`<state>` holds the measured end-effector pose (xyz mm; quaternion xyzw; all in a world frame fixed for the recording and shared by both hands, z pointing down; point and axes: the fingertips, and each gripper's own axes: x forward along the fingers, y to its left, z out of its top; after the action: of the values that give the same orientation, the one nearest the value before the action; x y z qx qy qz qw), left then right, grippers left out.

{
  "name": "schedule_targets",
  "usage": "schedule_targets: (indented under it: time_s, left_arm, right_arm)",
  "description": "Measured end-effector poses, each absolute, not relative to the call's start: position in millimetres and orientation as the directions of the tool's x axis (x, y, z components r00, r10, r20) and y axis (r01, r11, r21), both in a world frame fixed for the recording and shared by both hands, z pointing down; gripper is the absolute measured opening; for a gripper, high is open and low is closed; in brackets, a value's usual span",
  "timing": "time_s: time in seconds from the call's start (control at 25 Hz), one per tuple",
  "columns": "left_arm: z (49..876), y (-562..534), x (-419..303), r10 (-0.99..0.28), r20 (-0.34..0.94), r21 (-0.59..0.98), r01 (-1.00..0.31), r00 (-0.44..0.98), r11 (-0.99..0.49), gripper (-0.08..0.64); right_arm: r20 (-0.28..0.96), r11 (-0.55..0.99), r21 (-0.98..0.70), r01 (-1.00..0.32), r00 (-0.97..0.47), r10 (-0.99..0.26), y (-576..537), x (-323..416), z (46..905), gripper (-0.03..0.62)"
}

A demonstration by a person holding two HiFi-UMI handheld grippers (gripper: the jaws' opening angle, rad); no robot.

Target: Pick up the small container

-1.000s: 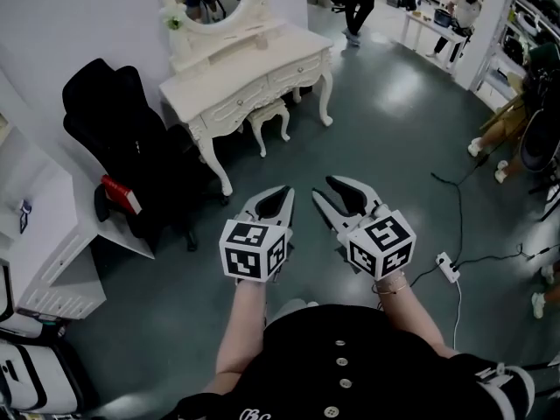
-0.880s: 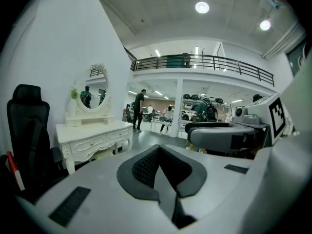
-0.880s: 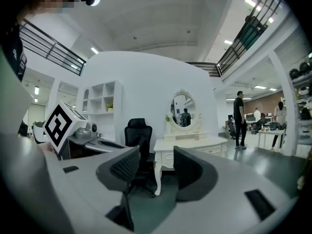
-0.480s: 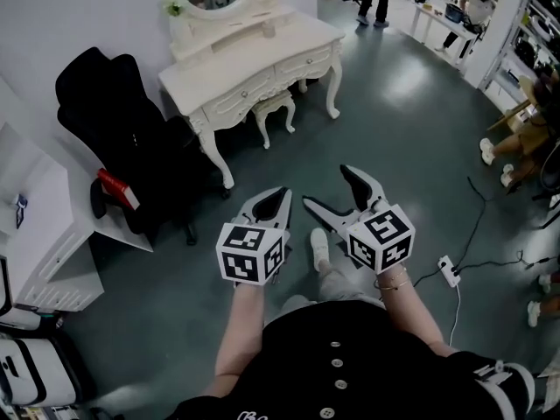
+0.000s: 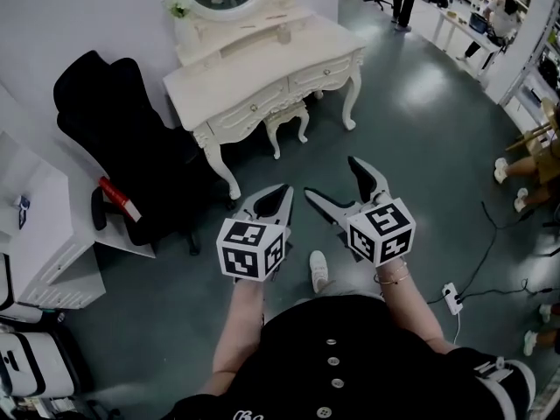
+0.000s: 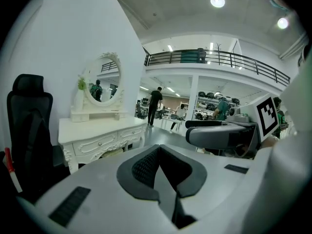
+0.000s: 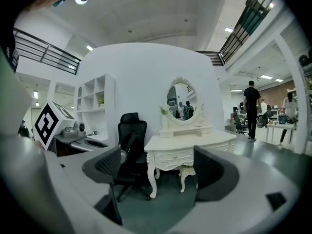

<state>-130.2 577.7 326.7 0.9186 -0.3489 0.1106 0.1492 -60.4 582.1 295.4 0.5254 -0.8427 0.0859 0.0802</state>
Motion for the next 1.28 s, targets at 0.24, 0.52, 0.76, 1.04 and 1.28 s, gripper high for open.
schedule_targets:
  time_s: [0.24, 0.52, 0.76, 1.04, 1.28]
  left_arm:
    - [320.5, 494.0, -102.3, -0.634, 0.305, 0.186, -0.698, 0.710, -0.692, 0.012]
    - [318.1, 423.2, -63.7, -0.631, 0.307, 0.193, -0.696, 0.713, -0.692, 0.012]
    - [330.7, 386.9, -44.1, -0.617, 0.318, 0.219, -0.688, 0.720, -0.692, 0.012]
    - [340.5, 340.4, -32.4, -0.594, 0.327, 0.248, -0.673, 0.736, -0.697, 0.012]
    - [338.7, 275.1, -18.6, -0.558, 0.313, 0.251, -0.633, 0.769, -0.732, 0.012]
  right_arm:
    - [0.211, 0.480, -0.050, -0.876, -0.479, -0.852, 494.2, -37.2, 284.4, 0.448]
    - [0.226, 0.511, -0.050, -0.858, -0.508, -0.831, 421.0, -5.8, 283.9, 0.448]
    - [0.210, 0.429, -0.087, -0.899, -0.437, -0.874, 385.8, 32.6, 294.3, 0.448]
    - [0.224, 0.413, -0.123, -0.902, -0.431, -0.874, 354.4, 37.3, 307.6, 0.448]
    - [0.242, 0.407, -0.104, -0.907, -0.420, -0.875, 297.6, 38.8, 311.4, 0.448]
